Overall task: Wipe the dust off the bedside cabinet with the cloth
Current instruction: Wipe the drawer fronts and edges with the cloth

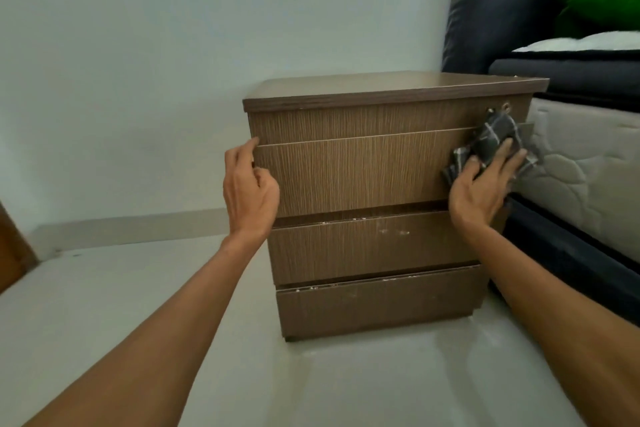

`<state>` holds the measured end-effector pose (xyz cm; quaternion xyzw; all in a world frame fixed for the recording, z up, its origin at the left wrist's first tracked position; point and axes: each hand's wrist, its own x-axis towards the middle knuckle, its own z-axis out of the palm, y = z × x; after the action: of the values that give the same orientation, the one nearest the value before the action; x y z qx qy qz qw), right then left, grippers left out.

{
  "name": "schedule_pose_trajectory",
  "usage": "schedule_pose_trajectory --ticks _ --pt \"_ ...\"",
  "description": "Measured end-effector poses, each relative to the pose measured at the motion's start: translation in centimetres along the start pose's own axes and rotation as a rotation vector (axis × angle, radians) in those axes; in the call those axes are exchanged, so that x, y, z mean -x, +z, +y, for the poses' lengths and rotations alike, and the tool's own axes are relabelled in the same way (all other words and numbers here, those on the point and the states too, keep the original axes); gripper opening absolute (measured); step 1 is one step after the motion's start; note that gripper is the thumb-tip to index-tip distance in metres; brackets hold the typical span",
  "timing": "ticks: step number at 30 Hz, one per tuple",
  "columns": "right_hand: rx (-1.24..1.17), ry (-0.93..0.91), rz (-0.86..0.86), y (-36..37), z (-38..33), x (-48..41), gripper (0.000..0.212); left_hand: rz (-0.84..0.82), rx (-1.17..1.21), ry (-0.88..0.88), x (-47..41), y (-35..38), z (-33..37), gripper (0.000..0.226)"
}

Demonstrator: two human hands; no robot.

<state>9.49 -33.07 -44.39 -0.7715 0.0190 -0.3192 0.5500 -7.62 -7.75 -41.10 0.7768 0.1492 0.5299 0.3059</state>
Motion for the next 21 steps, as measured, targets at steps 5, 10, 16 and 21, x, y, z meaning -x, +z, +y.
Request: schedule_pose_trajectory --ticks 5,10,16,21 --pt "0.095 -0.2 -0.053 4.9 -3.5 6.0 0.068 -0.02 0.159 -0.122 -1.1 -0.9 -0.4 0.043" --pt "0.268 -0.539 -0.113 8.5 -5.9 10.8 0.078 -0.031 0.225 -0.198 -1.5 -1.2 -0.1 0.047" --pt "0.355 -0.925 -0.166 10.8 -6.8 14.1 0.073 -0.077 0.167 -0.206 -2.2 -1.7 0.4 0.04" --pt "0.404 -1.284 -0.198 10.6 -4.6 15.3 0.071 -0.132 0.103 -0.191 -3.0 -1.9 0.4 0.025"
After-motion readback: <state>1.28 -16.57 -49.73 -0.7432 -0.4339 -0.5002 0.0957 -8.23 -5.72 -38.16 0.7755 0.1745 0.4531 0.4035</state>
